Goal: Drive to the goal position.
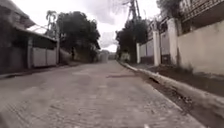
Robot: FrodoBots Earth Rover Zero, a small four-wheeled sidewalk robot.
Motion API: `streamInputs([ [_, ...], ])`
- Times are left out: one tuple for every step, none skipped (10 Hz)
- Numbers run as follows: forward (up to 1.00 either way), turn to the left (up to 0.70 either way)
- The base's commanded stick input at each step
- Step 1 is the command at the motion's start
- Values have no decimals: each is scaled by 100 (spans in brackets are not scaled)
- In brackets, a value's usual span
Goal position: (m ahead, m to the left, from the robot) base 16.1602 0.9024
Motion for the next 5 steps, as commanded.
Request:
streamInputs([
  [70, 0],
  [70, 0],
  [70, 0],
  [70, 0],
  [70, 0],
])
